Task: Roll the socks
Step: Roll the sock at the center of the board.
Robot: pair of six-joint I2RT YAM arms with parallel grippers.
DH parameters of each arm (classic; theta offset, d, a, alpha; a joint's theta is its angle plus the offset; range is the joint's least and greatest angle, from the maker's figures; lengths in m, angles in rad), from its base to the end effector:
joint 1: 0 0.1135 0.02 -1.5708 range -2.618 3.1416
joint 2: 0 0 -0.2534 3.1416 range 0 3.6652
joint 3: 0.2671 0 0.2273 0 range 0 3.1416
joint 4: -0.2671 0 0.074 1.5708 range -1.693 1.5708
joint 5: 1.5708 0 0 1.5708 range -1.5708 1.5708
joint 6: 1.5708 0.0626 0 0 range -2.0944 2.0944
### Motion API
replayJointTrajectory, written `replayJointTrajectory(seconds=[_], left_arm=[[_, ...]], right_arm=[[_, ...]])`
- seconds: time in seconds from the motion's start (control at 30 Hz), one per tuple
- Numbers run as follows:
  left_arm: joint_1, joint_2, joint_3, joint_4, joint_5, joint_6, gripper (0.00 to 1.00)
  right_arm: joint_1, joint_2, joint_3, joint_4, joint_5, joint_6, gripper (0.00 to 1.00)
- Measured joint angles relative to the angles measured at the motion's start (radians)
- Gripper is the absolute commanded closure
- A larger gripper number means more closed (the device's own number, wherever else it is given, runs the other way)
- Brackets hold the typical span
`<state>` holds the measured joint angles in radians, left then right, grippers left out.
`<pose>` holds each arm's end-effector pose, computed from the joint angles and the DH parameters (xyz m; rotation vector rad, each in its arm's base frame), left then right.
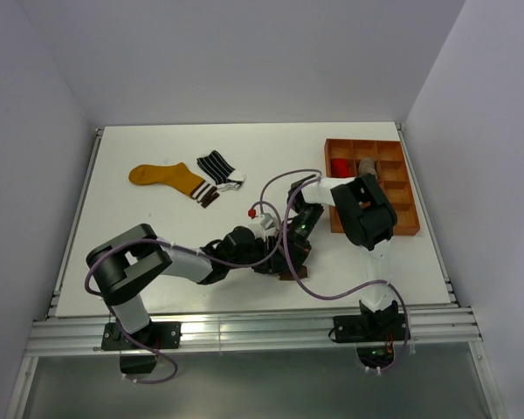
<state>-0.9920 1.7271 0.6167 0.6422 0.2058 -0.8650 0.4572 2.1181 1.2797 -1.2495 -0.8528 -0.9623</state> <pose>0.1705 -0.2844 0.1330 0.2938 2.3026 -1.2839 0.2359 0.1686 0.1069 1.4371 -2.1456 -1.2972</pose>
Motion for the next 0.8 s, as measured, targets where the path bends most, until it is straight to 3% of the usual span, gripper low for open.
replayJointTrajectory(seconds=[0.2, 0.47, 0.57, 0.67, 0.7, 0.8], left_arm=[[-0.006, 0.0, -0.015, 0.014, -0.002, 0.008, 0.57], [-0.006, 0.005, -0.028, 0.033, 0.004, 0.006, 0.65], [-0.006, 0.006, -0.028, 0.034, 0.009, 0.003, 0.73], [-0.006, 0.006, -0.027, 0.03, 0.013, -0.012, 0.89], [-0.006, 0.006, -0.027, 0.028, 0.014, -0.018, 0.99], [-0.006, 0.007, -0.022, 0.018, 0.016, -0.042, 1.0]], right_arm=[[-0.001, 0.009, 0.006, -0.006, -0.002, 0.002, 0.92], [-0.004, 0.015, 0.013, -0.011, -0.002, 0.017, 0.92], [-0.004, 0.015, 0.013, -0.01, -0.001, 0.024, 0.92], [-0.004, 0.015, 0.013, -0.01, 0.002, 0.028, 0.91], [-0.004, 0.015, 0.013, -0.01, 0.003, 0.03, 0.9], [-0.004, 0.015, 0.013, -0.01, 0.006, 0.034, 0.87]])
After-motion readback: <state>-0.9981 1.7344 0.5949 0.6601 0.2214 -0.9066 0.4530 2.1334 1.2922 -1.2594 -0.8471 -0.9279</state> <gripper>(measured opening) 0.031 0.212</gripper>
